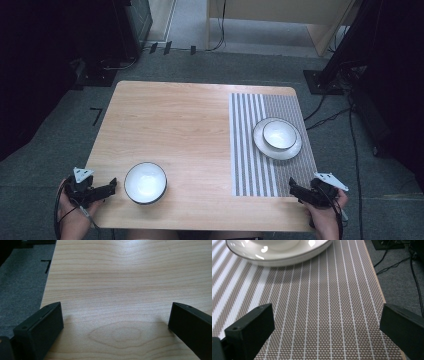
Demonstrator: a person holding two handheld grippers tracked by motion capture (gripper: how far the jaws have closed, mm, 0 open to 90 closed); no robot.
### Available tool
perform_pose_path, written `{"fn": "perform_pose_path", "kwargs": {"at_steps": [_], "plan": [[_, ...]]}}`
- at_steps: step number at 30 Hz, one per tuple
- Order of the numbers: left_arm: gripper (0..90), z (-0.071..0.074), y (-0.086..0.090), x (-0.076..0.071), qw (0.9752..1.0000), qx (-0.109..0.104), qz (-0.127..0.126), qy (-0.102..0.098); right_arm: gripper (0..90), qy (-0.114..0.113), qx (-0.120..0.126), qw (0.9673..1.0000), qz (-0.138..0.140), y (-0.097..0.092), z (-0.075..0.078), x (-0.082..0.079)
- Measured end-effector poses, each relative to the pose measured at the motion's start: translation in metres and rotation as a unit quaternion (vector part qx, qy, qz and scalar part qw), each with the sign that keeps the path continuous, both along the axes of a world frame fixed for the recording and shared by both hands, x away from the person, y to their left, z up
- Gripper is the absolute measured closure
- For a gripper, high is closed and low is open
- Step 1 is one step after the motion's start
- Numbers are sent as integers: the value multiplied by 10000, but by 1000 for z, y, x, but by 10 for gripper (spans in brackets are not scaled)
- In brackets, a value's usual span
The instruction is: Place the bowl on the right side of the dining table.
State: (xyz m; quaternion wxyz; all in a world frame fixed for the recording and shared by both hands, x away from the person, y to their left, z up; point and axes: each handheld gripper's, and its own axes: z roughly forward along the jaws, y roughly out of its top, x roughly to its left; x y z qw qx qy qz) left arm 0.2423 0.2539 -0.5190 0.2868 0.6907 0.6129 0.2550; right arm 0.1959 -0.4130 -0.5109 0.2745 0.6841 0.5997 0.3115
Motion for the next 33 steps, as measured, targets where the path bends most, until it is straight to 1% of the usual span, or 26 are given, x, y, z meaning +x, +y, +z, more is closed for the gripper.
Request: {"fn": "perform_pose_path", "kwargs": {"at_steps": [1,3,5,8,9,10,11,15,17,18,19,33], "plan": [[0,0,0,0,10000,1,-2,1,0,90,1,10000,38,-1,-3,0],[0,0,0,0,10000,0,-1,1,0,115,3,9999,48,-1,-4,0],[0,0,0,0,10000,0,-1,0,0,219,-38,9997,77,-3,-8,0],[0,0,0,0,10000,0,-1,0,0,253,-79,9996,87,-4,-10,0],[0,0,0,0,10000,0,-2,1,0,304,-135,9994,111,-4,-11,-2],[0,0,0,0,10000,0,-2,1,0,304,-135,9994,111,-4,-11,-2],[0,0,0,0,10000,-1,-1,0,0,348,-229,9990,133,-5,-13,-4],[0,0,0,0,10000,4,-5,4,0,329,-206,9992,111,-8,-13,-7],[0,0,0,0,10000,3,-4,3,0,307,-259,9991,126,-9,-14,-8],[0,0,0,0,10000,4,-6,4,0,326,-337,9988,150,-7,-15,-9],[0,0,0,0,10000,1,-2,1,0,325,-346,9987,158,-7,-15,-9],[0,0,0,0,10000,5,-7,5,3,320,-339,9988,146,-6,-15,-10]]}}
